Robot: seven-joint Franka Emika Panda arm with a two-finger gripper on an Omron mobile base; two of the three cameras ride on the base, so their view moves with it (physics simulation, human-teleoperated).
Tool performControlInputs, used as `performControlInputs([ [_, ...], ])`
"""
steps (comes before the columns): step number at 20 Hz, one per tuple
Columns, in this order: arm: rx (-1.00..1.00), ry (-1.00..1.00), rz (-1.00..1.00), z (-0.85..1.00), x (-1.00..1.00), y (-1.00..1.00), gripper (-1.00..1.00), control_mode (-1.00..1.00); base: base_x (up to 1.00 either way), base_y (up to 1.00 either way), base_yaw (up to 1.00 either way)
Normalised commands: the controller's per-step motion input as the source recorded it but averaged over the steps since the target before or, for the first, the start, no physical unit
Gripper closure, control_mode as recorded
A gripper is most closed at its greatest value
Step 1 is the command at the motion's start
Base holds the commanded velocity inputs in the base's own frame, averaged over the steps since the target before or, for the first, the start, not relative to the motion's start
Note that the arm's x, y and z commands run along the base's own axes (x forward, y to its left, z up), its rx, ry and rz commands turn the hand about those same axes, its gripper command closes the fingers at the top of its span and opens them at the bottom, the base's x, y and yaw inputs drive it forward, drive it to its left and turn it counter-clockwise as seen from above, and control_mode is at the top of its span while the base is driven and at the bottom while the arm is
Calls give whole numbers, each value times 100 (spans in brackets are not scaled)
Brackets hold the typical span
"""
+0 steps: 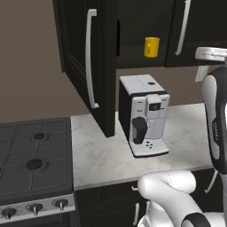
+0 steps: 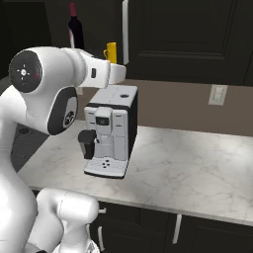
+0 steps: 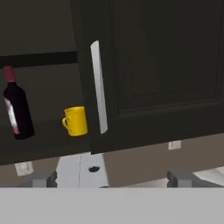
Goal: Open the cabinet directly in front. Then move the wine and the mug to the dining counter with the candle on it.
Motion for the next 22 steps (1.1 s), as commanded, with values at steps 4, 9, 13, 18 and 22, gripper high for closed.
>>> performControlInputs([
  [4, 0, 1, 0, 0, 49, 0, -100, -100, 0, 0, 0],
  [9, 0, 3, 0, 0, 56, 0, -100, -100, 0, 0, 0],
  [13, 3, 0, 0, 0, 74, 0, -100, -100, 0, 0, 0],
  [18, 5, 0, 0, -2, 86, 0, -100, -100, 0, 0, 0],
  [22, 8, 0, 0, -13, 96, 0, -100, -100, 0, 0, 0],
])
